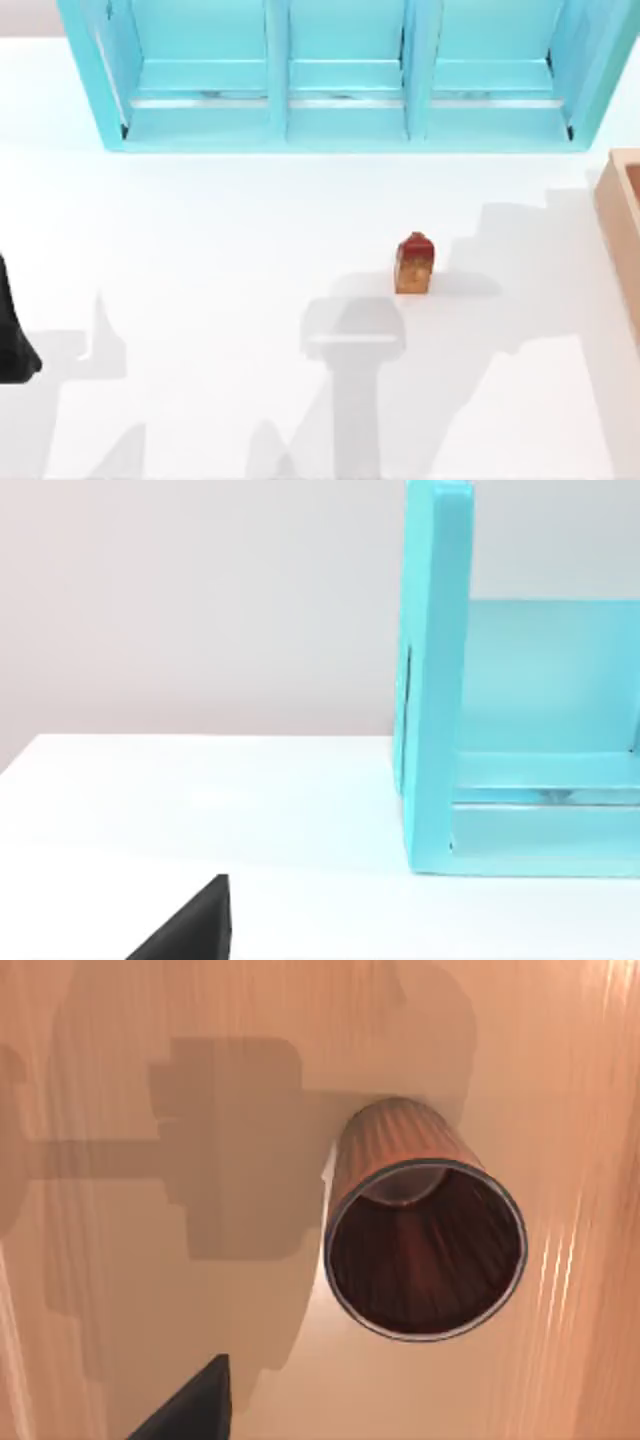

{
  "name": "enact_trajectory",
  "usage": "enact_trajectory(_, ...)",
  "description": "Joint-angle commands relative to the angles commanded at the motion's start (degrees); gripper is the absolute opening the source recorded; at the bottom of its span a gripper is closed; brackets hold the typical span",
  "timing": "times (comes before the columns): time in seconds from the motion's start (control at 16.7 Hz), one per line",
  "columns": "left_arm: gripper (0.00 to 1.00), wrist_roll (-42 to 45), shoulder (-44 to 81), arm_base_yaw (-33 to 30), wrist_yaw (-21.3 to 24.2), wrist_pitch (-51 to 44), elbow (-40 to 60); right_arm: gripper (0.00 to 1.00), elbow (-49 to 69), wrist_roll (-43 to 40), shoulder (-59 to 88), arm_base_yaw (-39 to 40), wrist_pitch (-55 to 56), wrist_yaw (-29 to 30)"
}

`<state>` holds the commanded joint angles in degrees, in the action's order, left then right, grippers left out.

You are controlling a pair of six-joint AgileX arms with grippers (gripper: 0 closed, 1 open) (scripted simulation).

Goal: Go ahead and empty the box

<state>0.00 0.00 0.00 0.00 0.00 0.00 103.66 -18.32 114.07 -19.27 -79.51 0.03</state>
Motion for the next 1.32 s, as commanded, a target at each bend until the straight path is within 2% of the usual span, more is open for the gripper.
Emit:
enact_trajectory(0.18,1.00,0.00,0.00,0.00,0.00,0.00,0.00,1.00,-0.91,-2.53,-1.04,-2.47,0.02,-0.01)
enact_trajectory(0.6,1.00,0.00,0.00,0.00,0.00,0.00,0.00,1.00,-1.99,-0.31,-0.44,-0.12,1.65,0.02)
enact_trajectory(0.9,1.00,0.00,0.00,0.00,0.00,0.00,0.00,1.00,-10.39,4.12,1.39,4.11,11.88,0.08)
enact_trajectory(1.14,1.00,0.00,0.00,0.00,0.00,0.00,0.00,1.00,-17.92,-0.52,2.05,-0.47,19.96,0.03)
enact_trajectory(1.32,1.00,0.00,0.00,0.00,0.00,0.00,0.00,1.00,-19.53,-2.29,1.97,-2.27,21.65,0.01)
